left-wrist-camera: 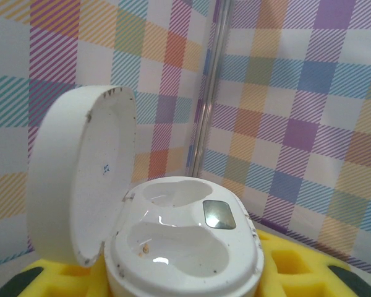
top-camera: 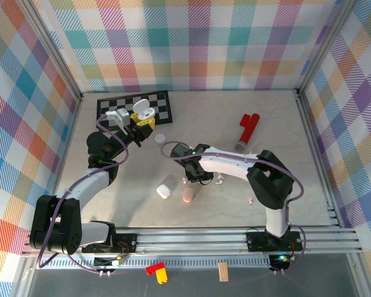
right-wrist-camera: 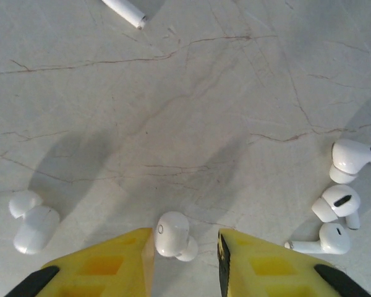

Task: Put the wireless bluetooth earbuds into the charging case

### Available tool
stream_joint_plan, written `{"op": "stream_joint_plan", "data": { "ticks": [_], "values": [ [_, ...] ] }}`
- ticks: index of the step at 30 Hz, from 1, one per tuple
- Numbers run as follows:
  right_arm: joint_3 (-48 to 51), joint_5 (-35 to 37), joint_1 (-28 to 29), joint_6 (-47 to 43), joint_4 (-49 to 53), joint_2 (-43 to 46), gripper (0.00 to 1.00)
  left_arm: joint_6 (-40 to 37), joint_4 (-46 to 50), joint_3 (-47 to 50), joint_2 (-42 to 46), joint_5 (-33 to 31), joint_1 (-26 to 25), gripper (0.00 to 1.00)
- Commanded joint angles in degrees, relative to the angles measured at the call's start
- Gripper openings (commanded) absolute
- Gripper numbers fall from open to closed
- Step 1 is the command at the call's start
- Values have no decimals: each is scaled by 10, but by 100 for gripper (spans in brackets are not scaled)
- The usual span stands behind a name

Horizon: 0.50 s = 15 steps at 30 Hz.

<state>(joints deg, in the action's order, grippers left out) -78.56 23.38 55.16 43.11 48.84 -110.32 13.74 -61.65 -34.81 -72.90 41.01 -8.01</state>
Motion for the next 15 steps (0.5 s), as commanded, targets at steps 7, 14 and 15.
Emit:
{"op": "stream_joint_plan", "data": {
  "ticks": [7, 14, 15],
  "values": [
    [-82, 77, 31, 2, 107, -82, 32, 8, -26, -18, 15, 9, 12, 34],
    [-95, 72, 36, -4, 111, -107, 31, 2, -21, -18, 11, 8, 12, 34],
    [-95, 71, 37, -3, 111, -110, 31, 2, -21, -18, 10, 9, 12, 34]
  ]
}}
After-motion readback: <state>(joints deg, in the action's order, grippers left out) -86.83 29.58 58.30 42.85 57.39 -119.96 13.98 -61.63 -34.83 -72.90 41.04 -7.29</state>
